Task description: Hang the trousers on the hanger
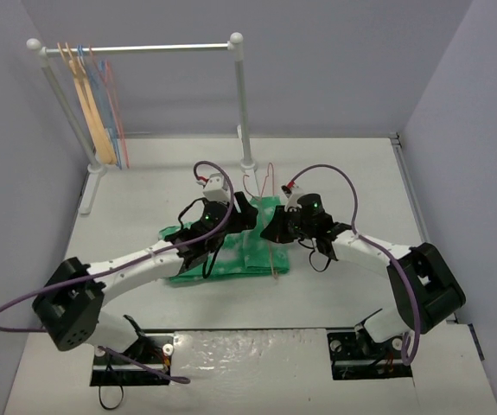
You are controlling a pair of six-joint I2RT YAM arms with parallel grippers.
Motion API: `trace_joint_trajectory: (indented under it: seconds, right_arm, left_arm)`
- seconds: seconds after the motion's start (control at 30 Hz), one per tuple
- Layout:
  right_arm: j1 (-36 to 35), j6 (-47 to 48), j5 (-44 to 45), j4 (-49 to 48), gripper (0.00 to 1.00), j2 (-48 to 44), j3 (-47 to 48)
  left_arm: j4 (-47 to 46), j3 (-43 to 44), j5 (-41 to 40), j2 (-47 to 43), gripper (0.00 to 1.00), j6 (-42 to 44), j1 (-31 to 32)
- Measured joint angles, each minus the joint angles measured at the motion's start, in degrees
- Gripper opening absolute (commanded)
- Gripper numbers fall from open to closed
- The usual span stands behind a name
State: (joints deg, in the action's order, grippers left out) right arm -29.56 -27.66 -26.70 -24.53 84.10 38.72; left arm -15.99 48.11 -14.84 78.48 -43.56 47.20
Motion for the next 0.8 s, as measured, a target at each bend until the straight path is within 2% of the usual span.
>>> trace_joint_trajectory:
  seconds: [0.13,0.27,0.43,0.8]
  right_arm:
    - [0.87,-0.60,-1.60,-1.00,0.00,0.00,-0.34]
    - [1.56,-1.01,-3.15,-1.85,0.00,0.00,-0.72]
    - [2.25,-1.05,-4.68,-1.88,0.00,0.00,-0.72]
    - [3.68,-0.89,-6.43,-1.28,0.00,-1.98,-0.75]
  left_arm:
    - [2.28,-2.40,-0.03,-8.08,0.55,0.87,-0.33]
    - [1.98,-7.03,3.91,-10.57,0.51,0.94,-3.62]
    - [2.10,-8.21,9.50,-3.63,0.50,1.01,-7.07]
    - [-2.10,-3.14,19.49,8.61,0.49,0.74,-8.14]
